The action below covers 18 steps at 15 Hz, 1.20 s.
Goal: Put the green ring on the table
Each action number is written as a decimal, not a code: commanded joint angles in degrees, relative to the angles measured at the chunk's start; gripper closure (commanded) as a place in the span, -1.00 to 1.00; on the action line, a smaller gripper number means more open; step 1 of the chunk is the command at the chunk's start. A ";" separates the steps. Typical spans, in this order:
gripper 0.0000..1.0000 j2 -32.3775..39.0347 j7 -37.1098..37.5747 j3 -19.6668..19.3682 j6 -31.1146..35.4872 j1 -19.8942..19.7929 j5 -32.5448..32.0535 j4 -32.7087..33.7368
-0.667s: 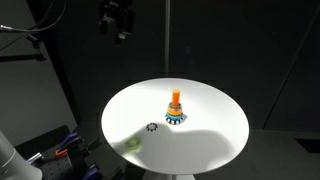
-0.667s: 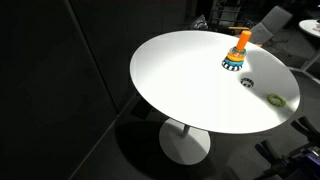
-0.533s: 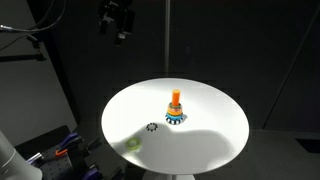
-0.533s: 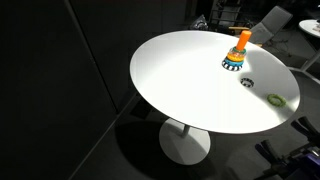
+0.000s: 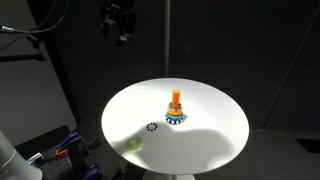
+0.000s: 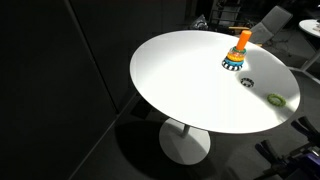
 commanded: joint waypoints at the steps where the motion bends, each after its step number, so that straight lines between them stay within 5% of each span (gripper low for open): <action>1: -1.00 1.39 0.09 1.22 3.14 -1.74 0.40 -0.09; 18: -1.00 4.58 0.47 2.13 38.70 -2.96 0.16 -12.69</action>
